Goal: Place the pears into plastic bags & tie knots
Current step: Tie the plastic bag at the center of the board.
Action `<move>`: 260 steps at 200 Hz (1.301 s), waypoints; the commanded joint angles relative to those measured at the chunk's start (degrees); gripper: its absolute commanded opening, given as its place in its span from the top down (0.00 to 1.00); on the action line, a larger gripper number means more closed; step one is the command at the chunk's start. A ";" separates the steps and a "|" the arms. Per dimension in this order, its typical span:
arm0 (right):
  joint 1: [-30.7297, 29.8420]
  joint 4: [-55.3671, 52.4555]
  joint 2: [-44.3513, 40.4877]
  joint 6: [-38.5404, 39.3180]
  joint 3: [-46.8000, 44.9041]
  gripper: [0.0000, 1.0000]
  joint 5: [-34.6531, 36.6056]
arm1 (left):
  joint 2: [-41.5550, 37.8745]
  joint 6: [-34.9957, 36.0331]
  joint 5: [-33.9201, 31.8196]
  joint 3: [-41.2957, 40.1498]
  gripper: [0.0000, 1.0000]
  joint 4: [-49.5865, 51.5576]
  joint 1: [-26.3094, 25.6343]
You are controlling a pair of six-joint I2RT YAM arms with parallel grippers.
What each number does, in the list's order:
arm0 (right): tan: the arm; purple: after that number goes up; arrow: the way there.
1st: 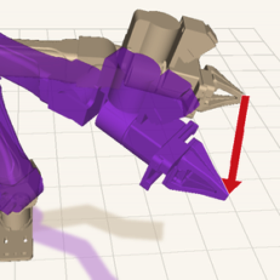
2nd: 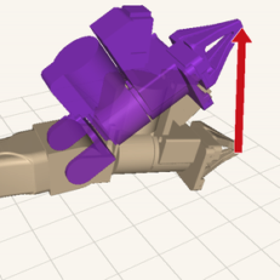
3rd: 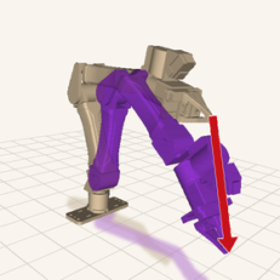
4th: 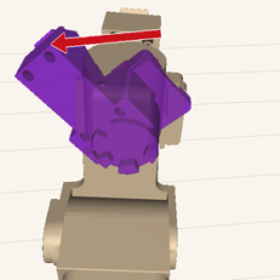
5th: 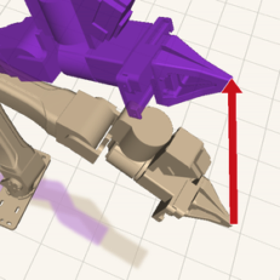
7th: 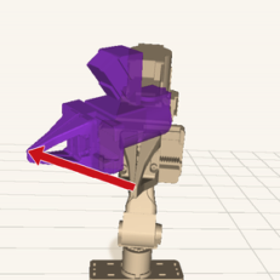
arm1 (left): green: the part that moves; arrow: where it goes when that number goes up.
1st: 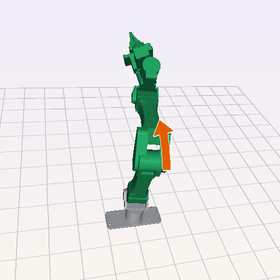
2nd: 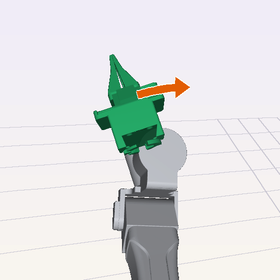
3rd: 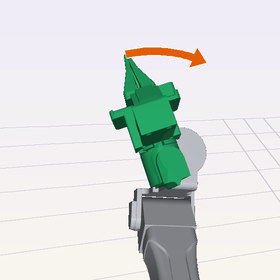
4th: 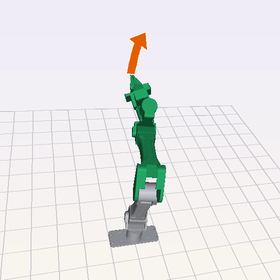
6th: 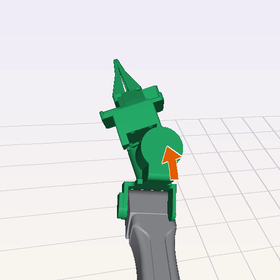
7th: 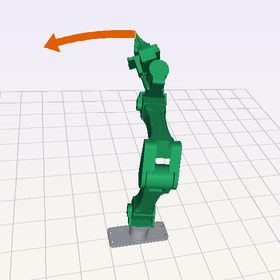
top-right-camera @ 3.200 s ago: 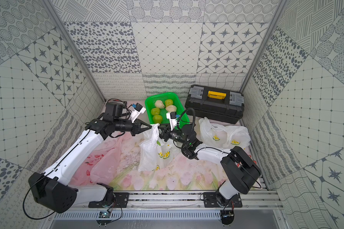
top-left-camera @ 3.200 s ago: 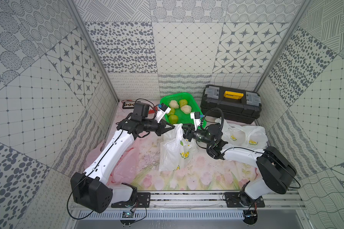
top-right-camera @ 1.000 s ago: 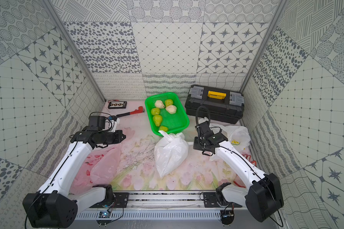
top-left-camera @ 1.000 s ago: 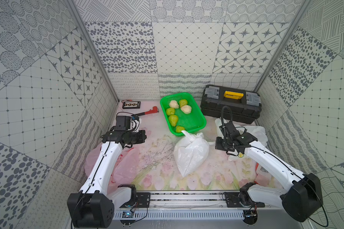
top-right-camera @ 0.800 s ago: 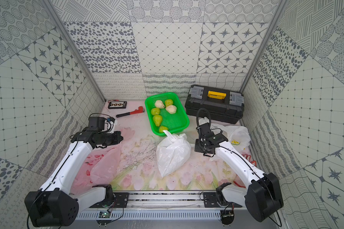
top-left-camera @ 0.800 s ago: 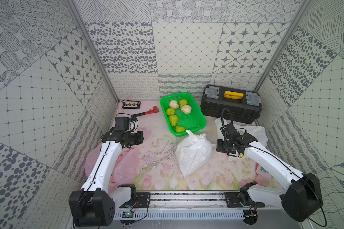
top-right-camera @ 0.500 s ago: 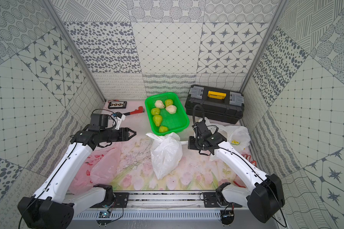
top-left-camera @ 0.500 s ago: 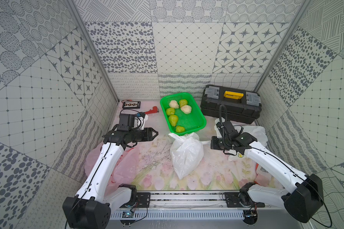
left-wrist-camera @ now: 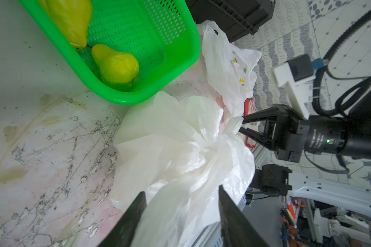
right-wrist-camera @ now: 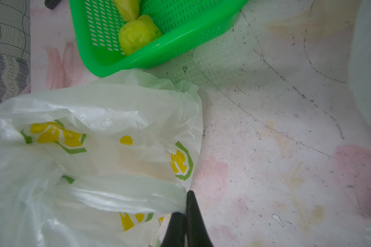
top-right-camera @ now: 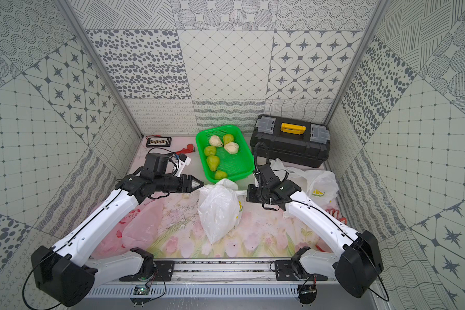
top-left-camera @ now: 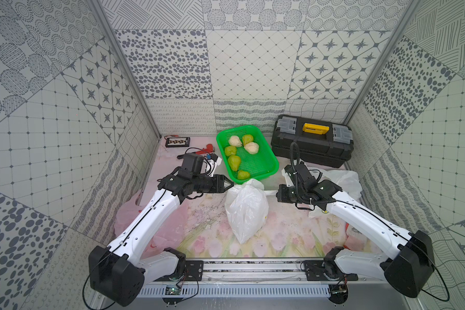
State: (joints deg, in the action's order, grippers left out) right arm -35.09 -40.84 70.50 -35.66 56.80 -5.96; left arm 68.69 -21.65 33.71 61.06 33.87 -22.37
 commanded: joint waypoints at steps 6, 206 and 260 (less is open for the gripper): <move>-0.30 2.54 -0.63 -1.12 1.21 1.00 0.41 | 2.95 0.23 2.52 1.40 0.70 -2.32 -0.56; -4.37 -11.25 -0.52 9.35 15.25 0.33 8.33 | -3.82 9.26 -21.38 11.35 0.38 21.14 10.46; -20.34 -12.00 16.84 13.64 28.02 0.21 15.46 | -5.83 5.01 -35.53 7.84 0.23 29.93 19.38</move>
State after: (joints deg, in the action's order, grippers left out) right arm -52.01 -50.65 80.38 -25.58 81.78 4.60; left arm 64.66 -13.54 12.10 72.23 52.93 -7.03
